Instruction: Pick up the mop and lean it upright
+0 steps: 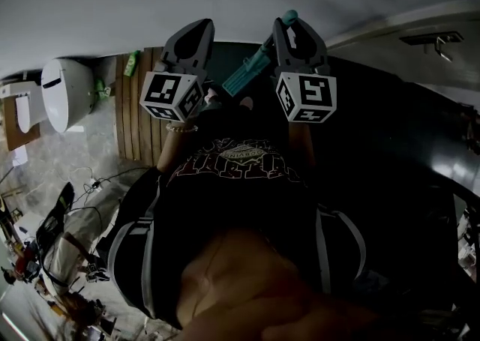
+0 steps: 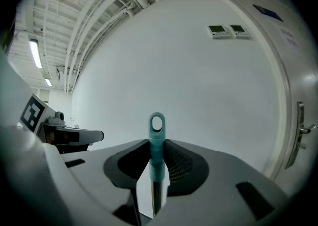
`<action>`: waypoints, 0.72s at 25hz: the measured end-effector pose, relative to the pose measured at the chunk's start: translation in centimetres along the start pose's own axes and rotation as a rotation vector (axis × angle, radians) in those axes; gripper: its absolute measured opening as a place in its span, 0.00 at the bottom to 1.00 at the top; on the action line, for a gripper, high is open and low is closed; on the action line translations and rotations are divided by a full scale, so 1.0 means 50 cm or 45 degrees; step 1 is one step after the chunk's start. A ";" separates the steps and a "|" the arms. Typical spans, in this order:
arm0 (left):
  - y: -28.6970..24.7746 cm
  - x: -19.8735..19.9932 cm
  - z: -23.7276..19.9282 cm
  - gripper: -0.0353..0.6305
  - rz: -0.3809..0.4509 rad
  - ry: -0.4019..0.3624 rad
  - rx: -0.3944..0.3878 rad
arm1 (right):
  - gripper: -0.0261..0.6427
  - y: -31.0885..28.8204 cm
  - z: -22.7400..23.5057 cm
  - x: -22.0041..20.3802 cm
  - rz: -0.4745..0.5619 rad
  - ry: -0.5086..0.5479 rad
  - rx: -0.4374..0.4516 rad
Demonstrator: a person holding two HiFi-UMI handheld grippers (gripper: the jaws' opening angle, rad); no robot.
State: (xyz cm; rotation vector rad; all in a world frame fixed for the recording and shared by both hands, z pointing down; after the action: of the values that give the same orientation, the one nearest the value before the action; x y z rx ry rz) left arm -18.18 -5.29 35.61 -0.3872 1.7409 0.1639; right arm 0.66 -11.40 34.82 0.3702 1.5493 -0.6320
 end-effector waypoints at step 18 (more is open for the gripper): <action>0.002 0.040 -0.181 0.11 -0.039 -0.035 -0.102 | 0.20 -0.077 -0.109 -0.016 -0.065 -0.013 -0.214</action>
State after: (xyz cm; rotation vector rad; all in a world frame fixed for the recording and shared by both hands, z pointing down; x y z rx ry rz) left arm -26.88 -8.42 35.54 -0.4679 1.7040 0.2159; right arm -5.91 -11.12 36.17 0.2007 1.5932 -0.5382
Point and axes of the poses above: the fingertips, and each gripper's own axes: y backward along the fingers, z to its right, x out of its top, the point moved 6 cm from there along y, backward along the fingers, and after that the axes turned 3 degrees about -x, right-handed, at the moved point
